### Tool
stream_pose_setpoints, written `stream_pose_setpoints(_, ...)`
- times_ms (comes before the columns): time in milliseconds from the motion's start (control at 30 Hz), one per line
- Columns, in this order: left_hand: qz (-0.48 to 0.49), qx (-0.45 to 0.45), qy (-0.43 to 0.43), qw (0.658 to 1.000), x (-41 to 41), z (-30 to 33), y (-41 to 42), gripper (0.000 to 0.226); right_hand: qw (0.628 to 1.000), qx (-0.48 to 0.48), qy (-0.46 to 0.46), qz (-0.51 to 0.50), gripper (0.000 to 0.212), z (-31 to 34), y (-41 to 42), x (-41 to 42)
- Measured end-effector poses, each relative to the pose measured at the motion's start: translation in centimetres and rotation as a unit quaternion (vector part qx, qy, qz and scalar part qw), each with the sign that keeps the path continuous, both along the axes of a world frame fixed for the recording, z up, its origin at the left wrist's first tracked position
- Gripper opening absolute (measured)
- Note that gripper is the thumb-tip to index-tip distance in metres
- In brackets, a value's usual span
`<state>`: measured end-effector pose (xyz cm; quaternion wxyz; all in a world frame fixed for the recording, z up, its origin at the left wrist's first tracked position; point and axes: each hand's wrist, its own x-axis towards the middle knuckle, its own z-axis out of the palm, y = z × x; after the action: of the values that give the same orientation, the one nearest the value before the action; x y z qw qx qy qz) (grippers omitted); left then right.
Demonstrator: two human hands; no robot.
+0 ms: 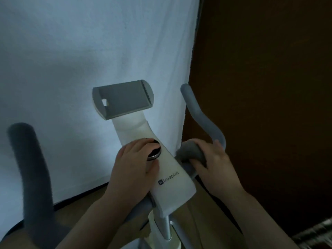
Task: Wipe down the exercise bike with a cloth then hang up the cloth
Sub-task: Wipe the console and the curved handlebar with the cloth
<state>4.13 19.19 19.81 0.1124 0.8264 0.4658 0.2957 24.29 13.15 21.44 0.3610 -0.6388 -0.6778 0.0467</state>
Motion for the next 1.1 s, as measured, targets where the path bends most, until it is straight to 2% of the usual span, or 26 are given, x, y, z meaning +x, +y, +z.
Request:
stream_pose_setpoints(67,0.001,-0.001,-0.006,1.000,0.2,-0.2,-0.3,0.038,0.999,0.036,0.013,-0.029,0.042,-0.8,-0.3,-0.6)
stream_pose_setpoints(200,-0.002,-0.007,-0.010,1.000,0.2,-0.2,-0.5,0.043,1.000,-0.014,0.022,0.017,0.040,-1.8,-0.8,-0.1)
stream_pose_setpoints(267,-0.006,-0.002,-0.013,1.000,0.3,-0.2,-0.6,0.042,1.000,-0.004,0.010,0.006,0.043,-1.4,-0.3,1.5)
stream_pose_setpoints(333,-0.005,0.000,-0.016,1.000,0.3,0.0,-0.6,0.042,0.999,0.007,0.044,-0.020,0.044,-1.7,-0.4,1.8)
stream_pose_setpoints(400,-0.004,0.010,-0.009,1.000,0.4,0.0,-0.6,0.045,0.997,-0.007,0.081,-0.015,0.036,-2.6,-1.2,0.9)
stream_pose_setpoints(500,-0.018,0.024,0.004,1.000,0.4,0.1,-0.7,0.046,0.995,-0.029,0.088,0.031,0.040,-2.6,-2.0,1.6)
stream_pose_setpoints(567,-0.054,0.038,0.016,0.998,0.7,0.3,-1.1,0.044,0.995,-0.026,0.098,0.012,0.040,-2.1,-1.6,3.2)
stream_pose_setpoints(667,-0.092,0.110,0.072,0.987,1.7,0.0,-1.4,0.037,0.997,0.012,0.068,-0.035,0.040,-2.5,-1.9,2.3)
stream_pose_setpoints(733,-0.102,0.120,0.076,0.985,2.4,-0.5,-1.2,0.036,0.999,0.042,0.015,-0.004,0.039,-3.2,-2.6,1.0)
stream_pose_setpoints(800,-0.116,0.102,0.061,0.986,3.3,-0.4,-0.8,0.035,0.999,0.040,0.007,0.005,0.039,-3.2,-2.3,1.9)
stream_pose_setpoints(933,-0.131,0.037,0.037,0.990,4.4,-0.6,0.3,0.039,0.991,0.039,0.062,-0.114,0.047,-2.9,-1.5,2.2)
stream_pose_setpoints(1000,-0.139,0.003,0.044,0.989,4.4,-1.1,0.7,0.047,0.993,0.053,0.034,-0.103,0.046,-3.5,-2.1,0.5)
stream_pose_setpoints(1100,-0.140,0.021,0.039,0.989,4.2,-1.4,0.7,0.037,0.995,0.068,-0.009,-0.067,0.047,-3.8,-2.0,1.7)
